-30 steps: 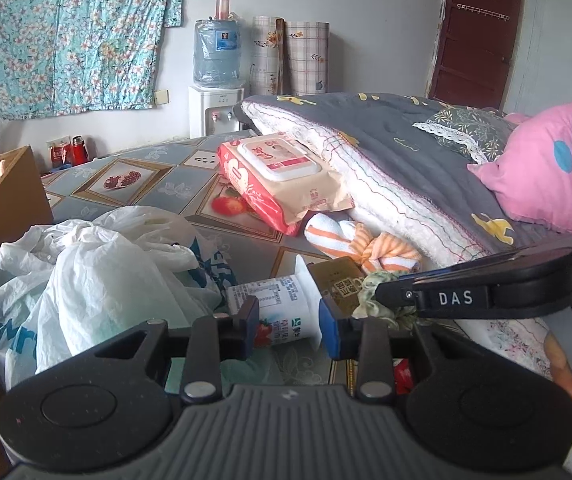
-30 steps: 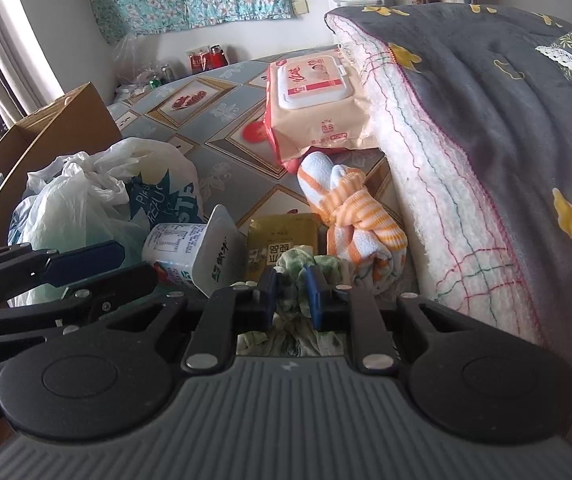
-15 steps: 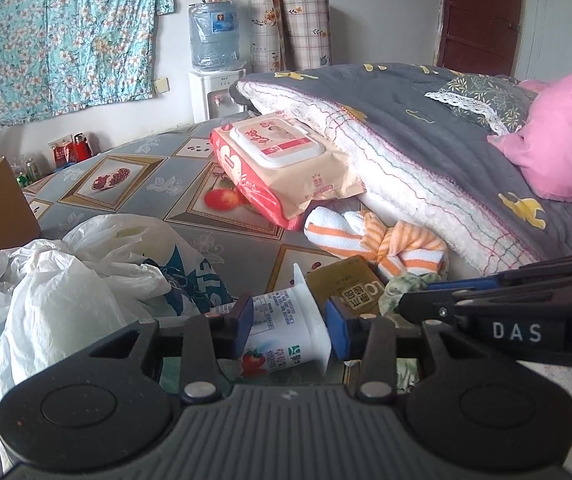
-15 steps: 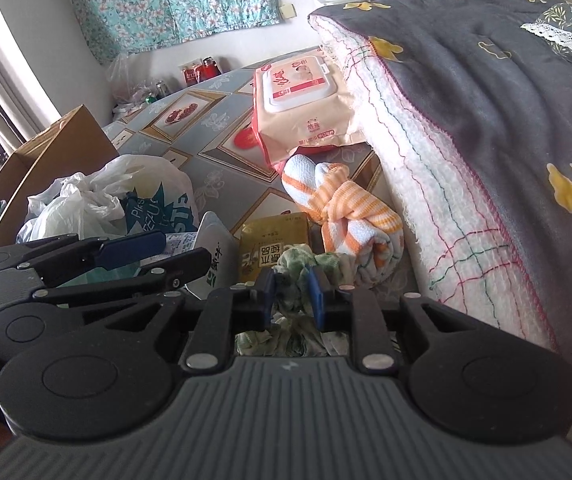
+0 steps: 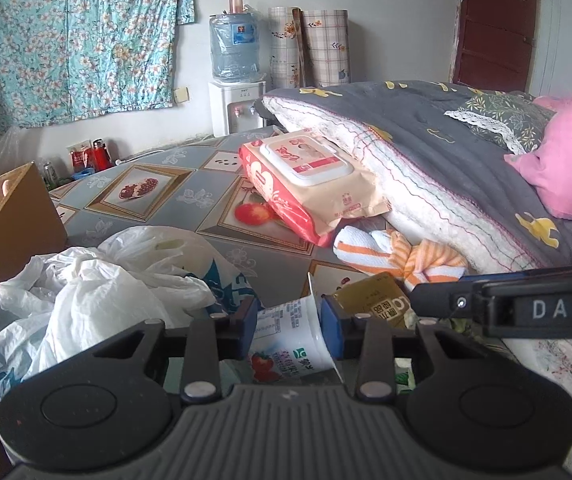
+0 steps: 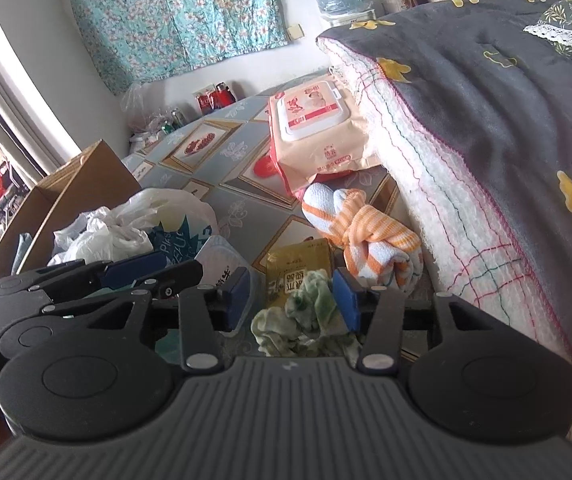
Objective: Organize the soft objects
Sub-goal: 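Grasp the white yogurt cup with both grippers, then lift the yogurt cup with both grippers and carry it into the box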
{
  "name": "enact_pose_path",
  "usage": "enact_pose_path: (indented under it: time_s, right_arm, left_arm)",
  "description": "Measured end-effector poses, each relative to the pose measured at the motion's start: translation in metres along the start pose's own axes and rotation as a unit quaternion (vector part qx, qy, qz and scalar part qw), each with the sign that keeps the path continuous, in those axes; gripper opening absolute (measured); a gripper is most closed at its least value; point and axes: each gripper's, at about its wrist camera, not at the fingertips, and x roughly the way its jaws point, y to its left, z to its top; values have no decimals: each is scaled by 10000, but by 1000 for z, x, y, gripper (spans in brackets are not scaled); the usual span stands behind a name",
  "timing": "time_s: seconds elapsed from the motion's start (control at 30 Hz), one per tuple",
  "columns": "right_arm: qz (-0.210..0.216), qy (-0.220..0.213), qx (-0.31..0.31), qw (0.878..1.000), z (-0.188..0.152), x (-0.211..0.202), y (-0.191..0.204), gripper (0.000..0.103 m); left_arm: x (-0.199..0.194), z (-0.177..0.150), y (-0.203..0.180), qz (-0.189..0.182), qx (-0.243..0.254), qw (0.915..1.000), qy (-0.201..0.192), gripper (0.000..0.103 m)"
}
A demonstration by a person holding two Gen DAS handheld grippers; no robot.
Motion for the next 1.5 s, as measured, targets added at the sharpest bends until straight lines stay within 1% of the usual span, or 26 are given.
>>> enact_pose_path:
  time_s: [0.13,0.27,0.33,0.4,0.47,0.53,0.7,1.0,1.3,1.5]
  right_arm:
    - [343,-26,295,9990,11,2,-2,47]
    - [798,205,824,9932,20,17,-5,47]
    - [1029,413,1204,9865,21,29,-9,47]
    - [1260,621,1601,9771,21,41,-13,47]
    - [1404,808,1889,9685,20,52,-17,47]
    - [1420,933,1993,9651,19,61,-16,47]
    - [1272,1118,2015,9647,19,79,-10,47]
    - [1411,1321,2077,9589,23,96,0,48]
    - [1505,1394,2128,9553,24,100,0,48]
    - [1487,1458,2097,9553,23,108,8,48]
  left_arm:
    - [-3,1,6,68,-36,10000,-53,36]
    - [-6,0,12,98,-71,9999,-80,36]
    - [-8,0,14,130,-71,9998,-104,36]
    - [-9,-1,16,171,-83,9997,-143,36]
    - [-10,-3,19,205,-141,9995,-176,36]
    - [-11,-4,21,213,-152,9995,-197,37]
    - [-11,-6,25,230,-188,9993,-241,37]
    - [-11,-8,32,217,-355,9988,-267,38]
    - [-12,-8,42,245,-530,9980,-241,38]
    - [-11,-10,47,219,-623,9975,-242,38]
